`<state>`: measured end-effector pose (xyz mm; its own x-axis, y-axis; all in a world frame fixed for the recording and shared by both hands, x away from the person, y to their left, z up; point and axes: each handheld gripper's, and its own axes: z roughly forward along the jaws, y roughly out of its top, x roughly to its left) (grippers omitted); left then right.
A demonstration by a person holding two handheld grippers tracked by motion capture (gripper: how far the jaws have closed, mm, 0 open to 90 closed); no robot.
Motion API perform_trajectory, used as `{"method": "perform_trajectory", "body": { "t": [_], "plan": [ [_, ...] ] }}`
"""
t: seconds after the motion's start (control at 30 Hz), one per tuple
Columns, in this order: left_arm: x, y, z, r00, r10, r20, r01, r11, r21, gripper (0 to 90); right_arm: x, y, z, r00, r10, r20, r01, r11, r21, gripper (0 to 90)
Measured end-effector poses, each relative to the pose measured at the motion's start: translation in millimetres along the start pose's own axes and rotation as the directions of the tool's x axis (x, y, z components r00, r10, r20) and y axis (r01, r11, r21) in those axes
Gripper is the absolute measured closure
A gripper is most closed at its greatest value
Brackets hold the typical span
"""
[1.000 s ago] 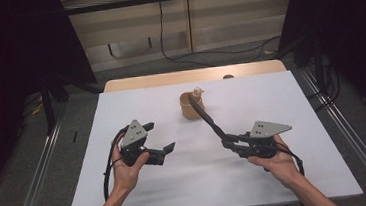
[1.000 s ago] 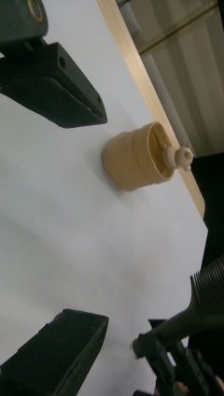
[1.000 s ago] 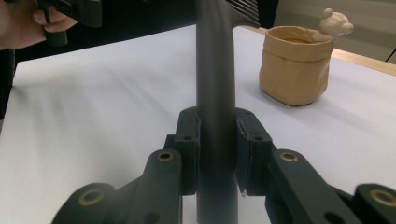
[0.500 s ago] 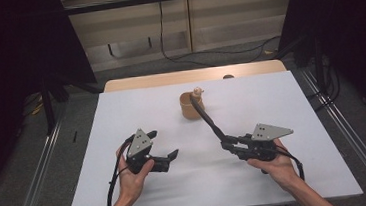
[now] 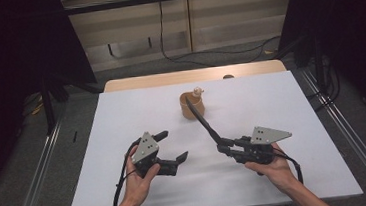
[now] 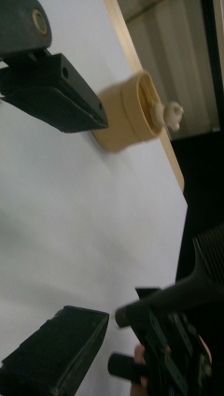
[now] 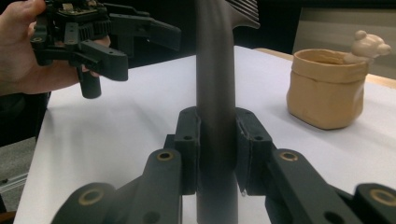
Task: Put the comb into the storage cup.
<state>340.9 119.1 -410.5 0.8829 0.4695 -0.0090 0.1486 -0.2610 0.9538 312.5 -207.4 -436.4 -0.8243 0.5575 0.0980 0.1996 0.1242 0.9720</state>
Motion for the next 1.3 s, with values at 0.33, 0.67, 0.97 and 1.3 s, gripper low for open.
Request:
{"method": "perform_trajectory", "body": {
  "t": [0.33, 0.67, 0.97, 1.3],
  "plan": [
    [-14.5, 15.4, 11.1, 0.9877, -0.030, 0.153, 0.029, 0.9996, 0.006, 8.4, 2.9, 0.4, 1.5, 0.9991, -0.010, -0.042, 0.008, 0.999, -0.033, 72.8],
    [-22.4, 25.2, 21.7, 0.9759, -0.026, 0.217, 0.035, 0.9986, -0.039, 4.8, 3.9, 1.9, 0.4, 0.9980, -0.018, -0.060, 0.015, 0.999, -0.047, 72.7],
    [-26.9, 33.6, 35.6, 0.9678, -0.003, 0.252, 0.015, 0.9988, -0.046, 6.5, 4.4, 2.7, -0.1, 0.9972, -0.023, -0.071, 0.020, 0.998, -0.056, 72.7],
    [-23.6, 41.4, 51.8, 0.9632, -0.048, 0.264, 0.062, 0.9971, -0.044, 23.0, 5.0, 5.0, -1.5, 0.9968, -0.031, -0.074, 0.026, 0.998, -0.062, 72.7]
  ]
}}
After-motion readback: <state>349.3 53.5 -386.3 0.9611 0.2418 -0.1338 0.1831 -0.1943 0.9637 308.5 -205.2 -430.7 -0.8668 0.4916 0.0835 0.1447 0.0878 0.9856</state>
